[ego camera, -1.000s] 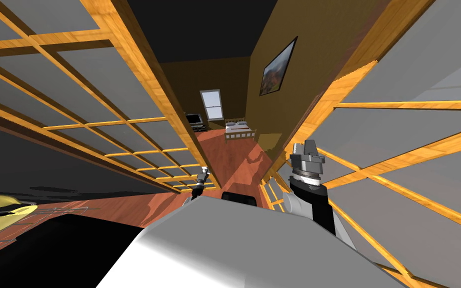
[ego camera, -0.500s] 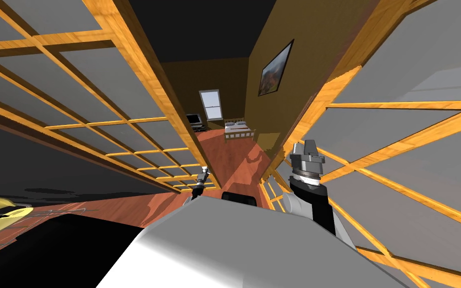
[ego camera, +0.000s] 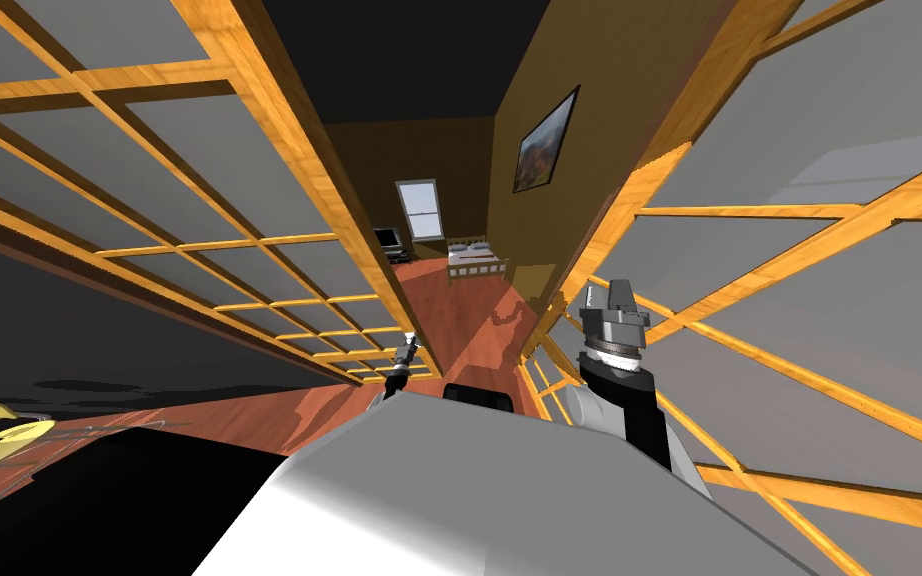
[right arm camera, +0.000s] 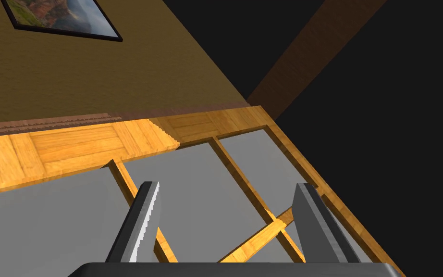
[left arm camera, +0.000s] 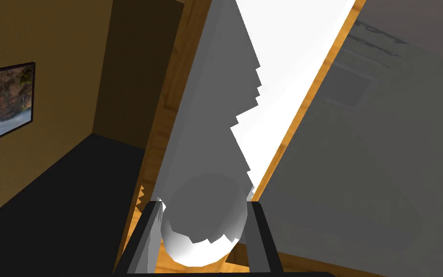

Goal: Pull the door open

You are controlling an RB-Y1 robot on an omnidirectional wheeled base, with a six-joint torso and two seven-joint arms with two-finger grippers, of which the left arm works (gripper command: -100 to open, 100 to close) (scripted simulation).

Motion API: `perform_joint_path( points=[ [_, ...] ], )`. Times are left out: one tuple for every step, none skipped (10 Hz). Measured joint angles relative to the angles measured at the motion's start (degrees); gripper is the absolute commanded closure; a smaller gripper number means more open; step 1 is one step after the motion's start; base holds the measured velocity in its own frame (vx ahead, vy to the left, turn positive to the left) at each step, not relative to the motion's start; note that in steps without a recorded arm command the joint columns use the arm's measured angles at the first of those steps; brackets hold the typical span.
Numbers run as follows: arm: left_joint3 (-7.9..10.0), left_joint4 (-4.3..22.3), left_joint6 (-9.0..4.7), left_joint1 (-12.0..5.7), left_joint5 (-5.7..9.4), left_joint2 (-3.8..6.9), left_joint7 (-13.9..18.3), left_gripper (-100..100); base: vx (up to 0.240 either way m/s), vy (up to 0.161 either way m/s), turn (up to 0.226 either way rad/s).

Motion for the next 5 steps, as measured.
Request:
perform_joint_path(
  points=[
    [-0.23,0.0,-0.02,0.03,0.32,0.06,1.1,100,-0.039,0.006,-0.028],
    [-0.53,-0.1,0.05,0.15,0.89,0.03,2.4,100,-0.066,0.011,-0.047],
    [-0.94,-0.4,0.06,0.28,1.70,0.04,3.9,100,-0.049,0.011,-0.030],
    [-1.13,-0.2,-0.04,0.06,2.12,0.13,5.1,100,-0.039,0.010,-0.041],
    [-1.42,0.0,-0.08,-0.05,2.74,0.20,6.4,100,-0.063,0.013,-0.052]
  ],
)
